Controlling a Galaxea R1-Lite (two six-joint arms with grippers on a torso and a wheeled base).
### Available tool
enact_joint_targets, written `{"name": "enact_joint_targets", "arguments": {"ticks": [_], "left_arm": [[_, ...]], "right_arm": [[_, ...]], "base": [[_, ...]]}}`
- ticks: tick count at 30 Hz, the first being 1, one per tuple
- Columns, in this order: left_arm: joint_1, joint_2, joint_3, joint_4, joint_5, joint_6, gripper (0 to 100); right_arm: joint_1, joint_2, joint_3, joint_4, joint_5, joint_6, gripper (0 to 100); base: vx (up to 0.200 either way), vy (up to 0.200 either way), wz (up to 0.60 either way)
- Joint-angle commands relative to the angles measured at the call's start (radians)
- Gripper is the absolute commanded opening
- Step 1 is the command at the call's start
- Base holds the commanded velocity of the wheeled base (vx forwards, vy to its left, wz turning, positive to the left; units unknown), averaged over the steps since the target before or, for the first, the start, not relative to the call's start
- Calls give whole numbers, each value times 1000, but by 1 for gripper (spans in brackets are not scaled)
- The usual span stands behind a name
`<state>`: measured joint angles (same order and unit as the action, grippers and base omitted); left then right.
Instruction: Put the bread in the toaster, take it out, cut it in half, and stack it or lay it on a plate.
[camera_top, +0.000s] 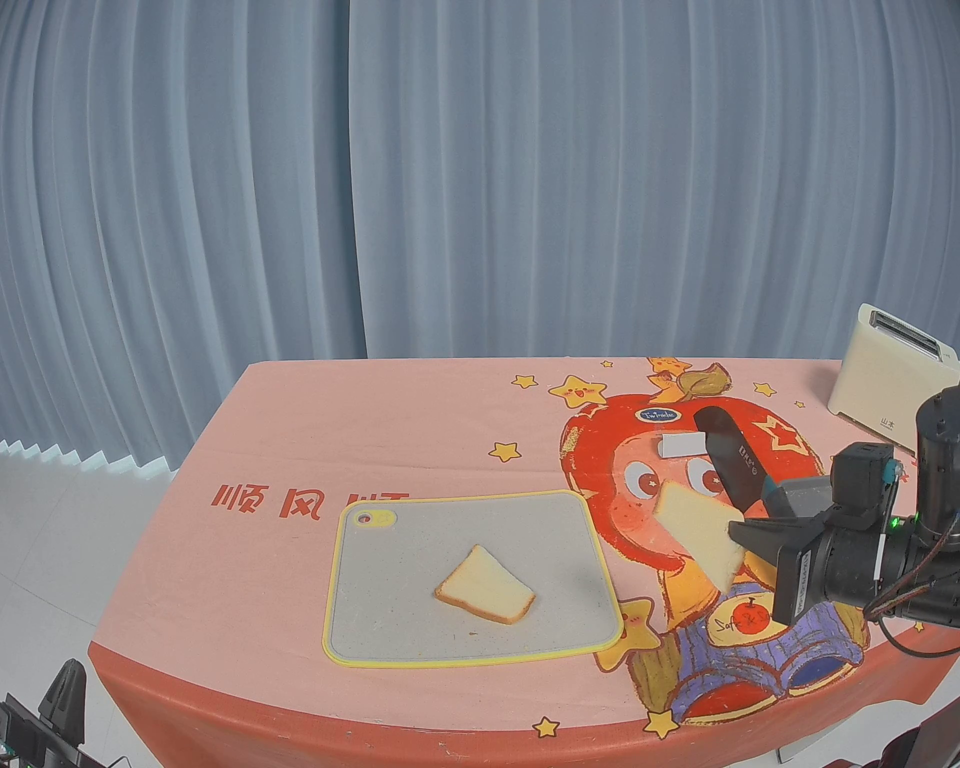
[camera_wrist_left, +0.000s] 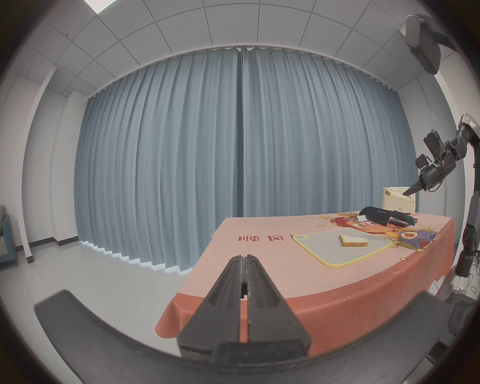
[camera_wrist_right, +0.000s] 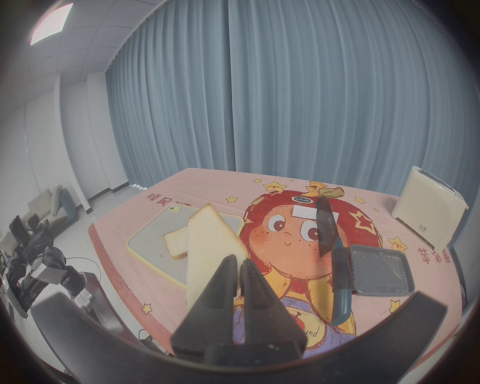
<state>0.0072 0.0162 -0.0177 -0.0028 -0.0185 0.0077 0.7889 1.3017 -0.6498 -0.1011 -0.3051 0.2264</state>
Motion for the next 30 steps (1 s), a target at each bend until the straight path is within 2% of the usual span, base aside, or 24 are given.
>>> {"name": "enact_joint_targets", "arguments": {"ticks": [1, 6, 11, 17, 24, 30], "left_arm": [[0, -16, 18, 0, 0, 0, 0], [0, -16, 18, 0, 0, 0, 0], [0, -16, 18, 0, 0, 0, 0], [0, -16, 18, 0, 0, 0, 0], [-1, -16, 18, 0, 0, 0, 0], [0, -16, 18, 0, 0, 0, 0]], "right_arm": [[3, 13, -1, 0, -9, 2, 0], [1, 11, -1, 0, -11, 4, 0], [1, 25, -4, 0, -15, 42, 0], [-4, 56, -11, -2, -91, 73, 0], [-14, 57, -19, 0, -98, 83, 0], [-11, 59, -25, 0, -149, 110, 0]], "base": [[0, 0, 0], [0, 0, 0], [0, 0, 0], [0, 0, 0], [0, 0, 0], [0, 0, 0]]}}
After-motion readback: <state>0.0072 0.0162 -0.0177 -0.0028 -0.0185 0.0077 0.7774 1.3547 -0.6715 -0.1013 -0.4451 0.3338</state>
